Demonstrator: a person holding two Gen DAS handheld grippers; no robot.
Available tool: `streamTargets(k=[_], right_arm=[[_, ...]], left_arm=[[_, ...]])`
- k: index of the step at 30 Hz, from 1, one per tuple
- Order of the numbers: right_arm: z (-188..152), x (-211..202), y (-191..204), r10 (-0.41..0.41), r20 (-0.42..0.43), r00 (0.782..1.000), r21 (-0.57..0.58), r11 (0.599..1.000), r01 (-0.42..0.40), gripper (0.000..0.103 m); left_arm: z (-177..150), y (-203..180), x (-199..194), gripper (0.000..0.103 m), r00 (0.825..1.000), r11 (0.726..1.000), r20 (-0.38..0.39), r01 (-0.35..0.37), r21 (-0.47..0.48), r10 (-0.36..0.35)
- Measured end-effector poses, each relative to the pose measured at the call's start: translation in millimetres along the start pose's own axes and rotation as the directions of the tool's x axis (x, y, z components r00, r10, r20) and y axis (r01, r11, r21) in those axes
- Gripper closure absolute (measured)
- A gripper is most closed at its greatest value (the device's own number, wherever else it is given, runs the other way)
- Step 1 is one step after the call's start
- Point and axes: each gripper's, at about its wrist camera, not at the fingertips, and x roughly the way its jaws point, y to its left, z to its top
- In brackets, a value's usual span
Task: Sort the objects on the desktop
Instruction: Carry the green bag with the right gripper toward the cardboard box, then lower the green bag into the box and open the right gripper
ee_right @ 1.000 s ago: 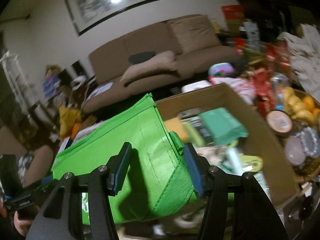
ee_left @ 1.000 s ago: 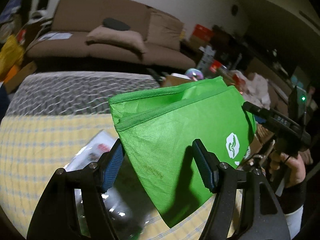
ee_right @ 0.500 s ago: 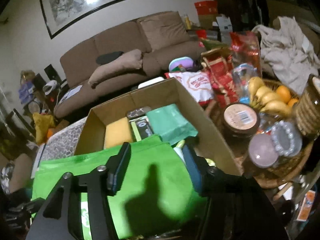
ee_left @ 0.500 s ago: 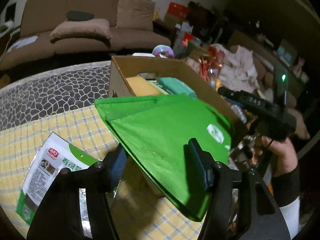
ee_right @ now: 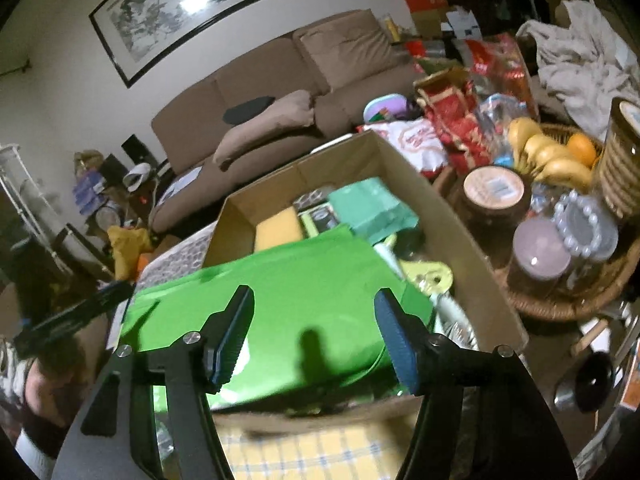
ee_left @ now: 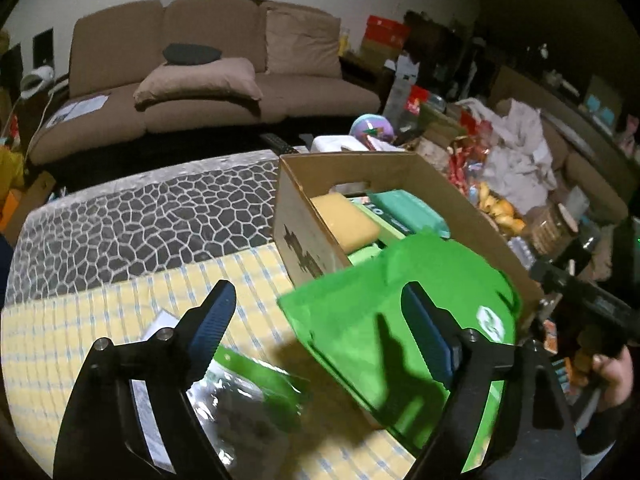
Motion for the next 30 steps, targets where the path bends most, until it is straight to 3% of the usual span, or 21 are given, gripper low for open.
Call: streamTargets(k=[3,7,10,13,16,19,20,21,22,23,26,30], right_arm=[[-9,-2,1,0.034,-0.017,0.999,0.038,0.999,-0.034,0.034],[-22,-8,6,0.091,-0.03,0.995,0.084,0.993,-0.088,0.031],[-33,-15,12,0.181,-0.03,0.983,0.129,0.976,-0.176,0.03],[-46,-15,15,0.292,-0.048,0.955,0.205,0.939,-0.276,0.03],[-62,-5,18,0.424,-0.069,0.903,0.309,0.87,-0.384,0.03],[-69,10,31,0.453,-0.112,0.884,0.335,0.855,-0.395,0.03],[-69,13,35,0.45,-0.122,0.885,0.333,0.858,-0.391,0.03],[-70,16,39,0.453,-0.128,0.882,0.334,0.857,-0.392,0.031],[-70,20,42,0.464,-0.129,0.877,0.339,0.851,-0.4,0.035],[-69,22,45,0.469,-0.128,0.874,0.341,0.848,-0.405,0.04],[-64,25,49,0.454,-0.121,0.883,0.332,0.857,-0.395,0.058],[-61,24,43,0.4,-0.106,0.91,0.336,0.876,-0.346,0.061]], left_arm=[[7,5,18,0.019,0.999,1.0,-0.032,0.002,0.012,-0.001],[11,14,37,0.018,0.991,0.994,-0.079,0.11,-0.009,-0.11],[14,24,43,0.016,0.987,0.99,-0.082,0.137,-0.041,-0.14],[19,33,49,0.013,0.984,0.986,-0.084,0.153,-0.063,-0.158],[25,35,58,0.013,0.974,0.979,-0.111,0.192,-0.072,-0.199],[24,31,72,0.016,0.957,0.973,-0.177,0.221,-0.066,-0.23],[22,30,73,0.023,0.949,0.968,-0.19,0.242,-0.066,-0.251],[20,28,74,0.037,0.941,0.962,-0.203,0.263,-0.069,-0.272],[18,27,74,0.045,0.934,0.958,-0.21,0.278,-0.073,-0.288],[16,26,74,0.059,0.928,0.953,-0.217,0.293,-0.077,-0.303],[10,22,71,0.066,0.918,0.946,-0.23,0.313,-0.079,-0.323],[6,17,60,0.076,0.911,0.945,-0.25,0.32,-0.075,-0.328]])
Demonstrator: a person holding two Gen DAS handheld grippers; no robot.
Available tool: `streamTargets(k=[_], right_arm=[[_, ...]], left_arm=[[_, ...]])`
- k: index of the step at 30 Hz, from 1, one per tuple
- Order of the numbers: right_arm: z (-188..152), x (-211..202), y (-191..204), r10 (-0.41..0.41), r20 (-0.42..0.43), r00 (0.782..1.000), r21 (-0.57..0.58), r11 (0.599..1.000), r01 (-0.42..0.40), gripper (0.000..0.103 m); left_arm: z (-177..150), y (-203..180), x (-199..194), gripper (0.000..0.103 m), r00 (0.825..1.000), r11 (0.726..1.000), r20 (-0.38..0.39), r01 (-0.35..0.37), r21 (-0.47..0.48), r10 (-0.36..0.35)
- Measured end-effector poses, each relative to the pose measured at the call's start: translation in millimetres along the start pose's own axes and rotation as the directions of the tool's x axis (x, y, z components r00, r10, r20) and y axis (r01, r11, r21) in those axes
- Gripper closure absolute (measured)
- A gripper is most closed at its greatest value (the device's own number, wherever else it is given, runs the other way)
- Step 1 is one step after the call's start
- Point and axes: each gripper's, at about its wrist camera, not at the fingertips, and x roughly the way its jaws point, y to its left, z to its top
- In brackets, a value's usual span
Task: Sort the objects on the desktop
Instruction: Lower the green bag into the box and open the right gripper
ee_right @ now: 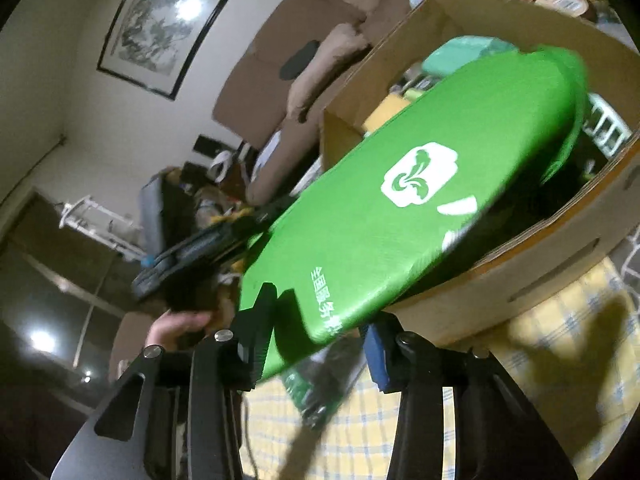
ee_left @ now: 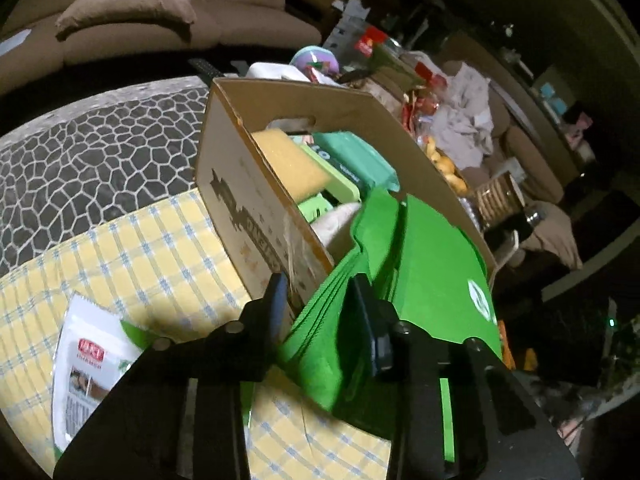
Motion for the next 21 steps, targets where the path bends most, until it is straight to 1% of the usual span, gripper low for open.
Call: streamTargets(k=[3,6,8,10,11,12,13,14,17,19,21], right_arm=[[5,-11,1,-0.044,0.037,0.998,-0.037,0.998,0.046,0.063],[13,-19,14,-0.12,0.062,0.991,-0.144,0.981,0.128,0.064],[22,-22,25,-0.183,0.073,0.98,-0.235,0.952,0.195,0.065],[31,-22,32,-0.223,0.075,0.972,-0.305,0.923,0.235,0.066],[35,-22,36,-0.248,0.073,0.966,-0.348,0.901,0.258,0.068],[42,-21,42,-0.28,0.071,0.957,-0.402,0.87,0.285,0.068],[45,-20,45,-0.295,0.07,0.953,-0.431,0.852,0.296,0.068],[51,-18,48,-0.319,0.065,0.946,-0.473,0.825,0.311,0.07],[61,-11,50,-0.358,0.054,0.932,-0.55,0.768,0.327,0.07],[74,-8,48,-0.351,0.036,0.936,-0.577,0.757,0.306,0.071],[87,-2,42,-0.352,0.021,0.936,-0.593,0.749,0.295,0.071]], left_arm=[[-12,-14,-13,0.084,1.0,0.999,-0.001,0.007,0.043,-0.007],[-26,-26,-19,0.088,1.0,0.997,-0.015,0.028,0.071,-0.027],[-38,-37,-19,0.088,0.999,0.995,-0.025,0.036,0.088,-0.034],[-47,-46,-15,0.089,0.998,0.994,-0.034,0.063,0.09,-0.06],[-51,-49,-14,0.089,0.997,0.993,-0.038,0.074,0.088,-0.071],[-54,-53,-12,0.089,0.996,0.993,-0.038,0.078,0.09,-0.075],[-57,-58,-10,0.088,0.996,0.992,-0.035,0.082,0.095,-0.079],[-59,-61,-7,0.088,0.996,0.992,-0.032,0.087,0.094,-0.084],[-60,-66,-4,0.087,0.996,0.992,-0.009,0.094,0.083,-0.094],[-57,-66,-2,0.087,0.994,0.992,0.003,0.106,0.061,-0.107],[-54,-68,0,0.086,0.994,0.994,0.018,0.103,0.048,-0.104]])
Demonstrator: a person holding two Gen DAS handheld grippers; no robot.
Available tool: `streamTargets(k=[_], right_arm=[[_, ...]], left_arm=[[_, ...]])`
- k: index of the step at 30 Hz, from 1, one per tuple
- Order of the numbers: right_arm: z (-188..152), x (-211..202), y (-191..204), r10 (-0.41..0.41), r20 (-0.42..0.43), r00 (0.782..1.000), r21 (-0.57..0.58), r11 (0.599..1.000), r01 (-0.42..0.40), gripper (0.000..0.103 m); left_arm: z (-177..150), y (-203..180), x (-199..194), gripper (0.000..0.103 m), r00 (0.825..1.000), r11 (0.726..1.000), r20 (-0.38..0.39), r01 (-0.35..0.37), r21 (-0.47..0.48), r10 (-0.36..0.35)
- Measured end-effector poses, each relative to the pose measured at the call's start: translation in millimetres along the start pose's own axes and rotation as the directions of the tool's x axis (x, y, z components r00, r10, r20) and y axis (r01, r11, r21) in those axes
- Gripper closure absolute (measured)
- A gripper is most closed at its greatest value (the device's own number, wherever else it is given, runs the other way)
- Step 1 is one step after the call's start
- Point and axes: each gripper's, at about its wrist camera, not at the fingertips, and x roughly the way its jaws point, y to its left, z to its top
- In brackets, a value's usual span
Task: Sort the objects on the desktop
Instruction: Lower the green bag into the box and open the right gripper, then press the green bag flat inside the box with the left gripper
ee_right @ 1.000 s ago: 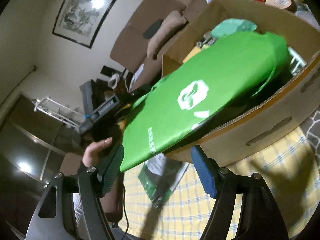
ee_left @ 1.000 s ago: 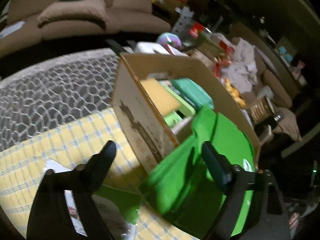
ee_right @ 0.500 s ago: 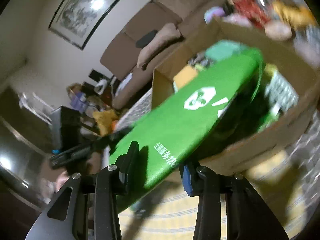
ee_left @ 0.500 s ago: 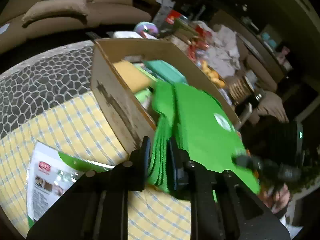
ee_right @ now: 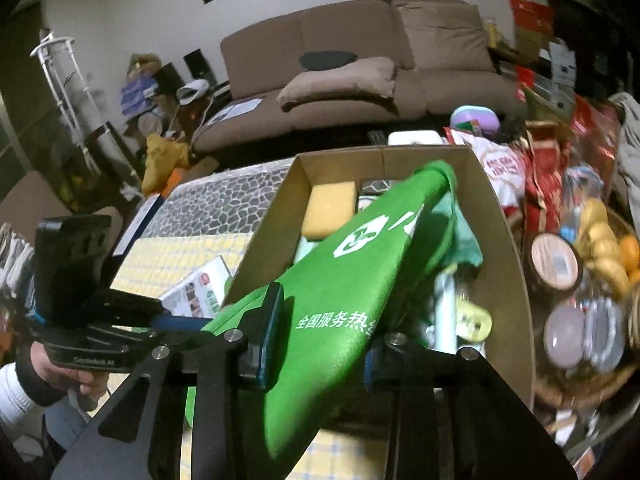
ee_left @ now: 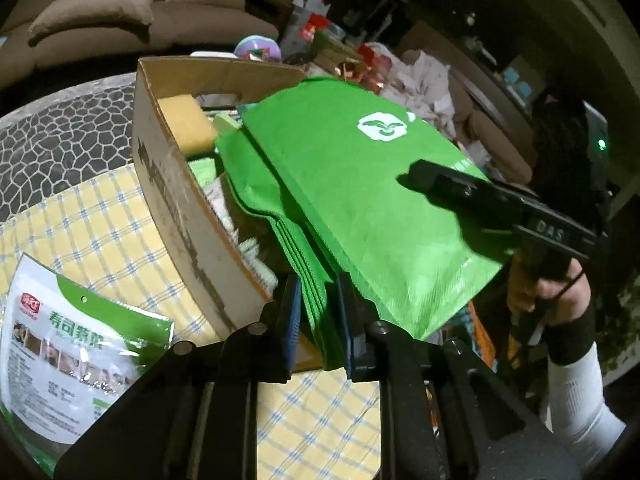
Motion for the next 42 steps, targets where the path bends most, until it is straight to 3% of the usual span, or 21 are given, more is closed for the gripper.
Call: streamTargets(k=[3,9,13,15,17,19,20,24,26,29,31,36,39,42], right_arm=[[9,12,-19,0.019,-0.004,1.0,-0.023,1.0,-0.02,0.071],[15,22,-55,0.007,-0.012,1.0,-0.058,0.998,-0.007,0.07],[12,35,-85,-0.091,-0.103,0.991,-0.04,0.995,0.087,0.048],[8,40,-92,-0.147,-0.142,0.979,-0.063,0.988,0.139,0.048],[1,44,-94,-0.238,-0.165,0.957,-0.105,0.969,0.223,0.053],[-7,46,-91,-0.221,-0.158,0.962,-0.126,0.971,0.203,0.072],[-11,44,-89,-0.212,-0.139,0.967,-0.133,0.972,0.194,0.074],[-15,47,-90,-0.262,-0.108,0.959,-0.113,0.962,0.25,0.074],[-15,55,-84,-0.306,-0.121,0.944,-0.142,0.947,0.289,0.074],[-18,74,-79,-0.392,-0.144,0.908,-0.208,0.91,0.36,0.074],[-20,80,-77,-0.415,-0.155,0.896,-0.217,0.9,0.379,0.074],[-19,62,-84,-0.389,-0.113,0.914,-0.145,0.917,0.372,0.074],[-19,37,-83,-0.343,-0.083,0.936,-0.098,0.937,0.335,0.067],[-22,15,-79,-0.334,-0.062,0.94,-0.091,0.94,0.328,0.059]], left_arm=[[10,-3,6,0.086,0.999,0.999,0.022,-0.038,-0.013,0.038],[25,-19,34,0.084,0.994,0.994,-0.007,-0.104,0.027,0.105],[26,-37,60,0.082,0.991,0.99,-0.06,-0.116,0.076,0.121],[22,-48,71,0.081,0.988,0.986,-0.081,-0.125,0.113,0.135],[17,-58,81,0.081,0.981,0.975,-0.092,-0.153,0.162,0.169],[15,-65,82,0.08,0.98,0.967,-0.073,-0.169,0.193,0.186],[15,-66,82,0.08,0.981,0.969,-0.073,-0.164,0.185,0.18],[18,-63,80,0.08,0.985,0.98,-0.084,-0.135,0.147,0.149],[18,-64,82,0.079,0.981,0.975,-0.081,-0.16,0.152,0.174],[21,-68,94,0.078,0.964,0.957,-0.077,-0.237,0.168,0.253],[22,-68,101,0.078,0.953,0.945,-0.082,-0.273,0.182,0.291],[22,-61,98,0.077,0.959,0.952,-0.073,-0.259,0.161,0.273],[20,-58,87,0.077,0.967,0.962,-0.053,-0.242,0.125,0.25],[19,-57,70,0.078,0.974,0.969,-0.022,-0.223,0.103,0.226]])
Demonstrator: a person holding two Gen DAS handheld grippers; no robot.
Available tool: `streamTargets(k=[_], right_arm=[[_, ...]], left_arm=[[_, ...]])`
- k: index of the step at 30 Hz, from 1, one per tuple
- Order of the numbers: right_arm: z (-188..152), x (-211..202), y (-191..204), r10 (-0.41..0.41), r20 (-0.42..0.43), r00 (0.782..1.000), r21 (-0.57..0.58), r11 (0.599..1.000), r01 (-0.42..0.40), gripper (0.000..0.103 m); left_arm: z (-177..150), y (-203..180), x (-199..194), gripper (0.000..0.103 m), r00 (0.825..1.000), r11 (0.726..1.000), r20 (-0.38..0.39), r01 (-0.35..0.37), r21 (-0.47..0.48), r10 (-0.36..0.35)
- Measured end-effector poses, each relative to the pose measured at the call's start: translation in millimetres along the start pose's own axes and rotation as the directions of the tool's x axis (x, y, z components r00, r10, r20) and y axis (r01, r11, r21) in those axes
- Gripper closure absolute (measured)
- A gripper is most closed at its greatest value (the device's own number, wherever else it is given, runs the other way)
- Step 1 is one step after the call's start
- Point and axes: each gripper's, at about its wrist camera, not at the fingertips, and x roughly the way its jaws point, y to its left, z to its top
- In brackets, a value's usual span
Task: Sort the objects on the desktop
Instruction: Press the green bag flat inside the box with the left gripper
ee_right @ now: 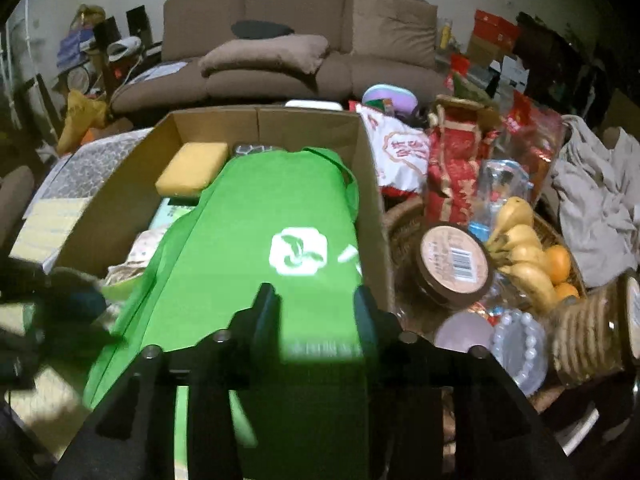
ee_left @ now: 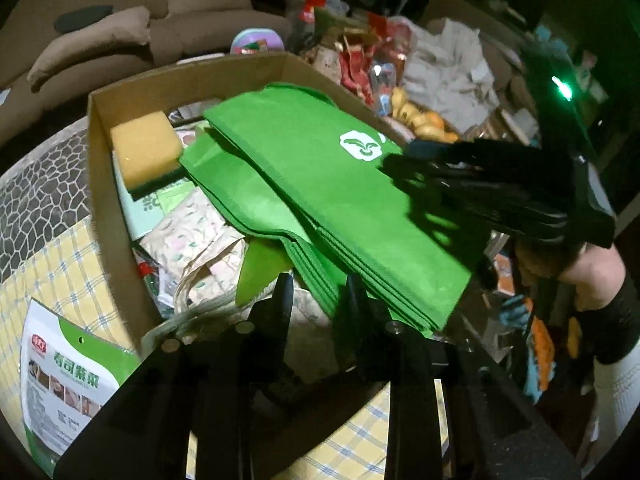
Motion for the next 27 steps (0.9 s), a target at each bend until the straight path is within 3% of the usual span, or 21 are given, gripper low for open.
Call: streamTargets(k=[9,12,15,21,27], right_arm=[[-20,-34,1,0.014,0.0,1.0,0.029,0.999,-0.014,0.059],[-23,-39,-8,-0.013,-0.005,1.0,0.076,0.997,0.014,0.043],[-26,-39,-25,-0.039,-0.014,0.999,0.136,0.99,0.04,0.041],[-34,-25,-40,-0.004,-0.068,0.998,0.184,0.983,0.016,0.041],[-39,-19,-52,0.114,-0.067,0.991,0.28,0.956,-0.091,0.041]], left_arm=[[-12,21,-31,0.072,1.0,0.999,0.026,0.001,-0.045,0.0],[-13,23,-27,0.063,0.999,0.997,0.013,0.033,-0.066,-0.032],[-8,19,-21,0.059,0.995,0.99,0.014,0.096,-0.099,-0.095],[5,5,-4,0.055,0.988,0.98,0.003,0.152,-0.129,-0.153],[12,4,20,0.055,0.982,0.965,-0.031,0.178,-0.193,-0.188]])
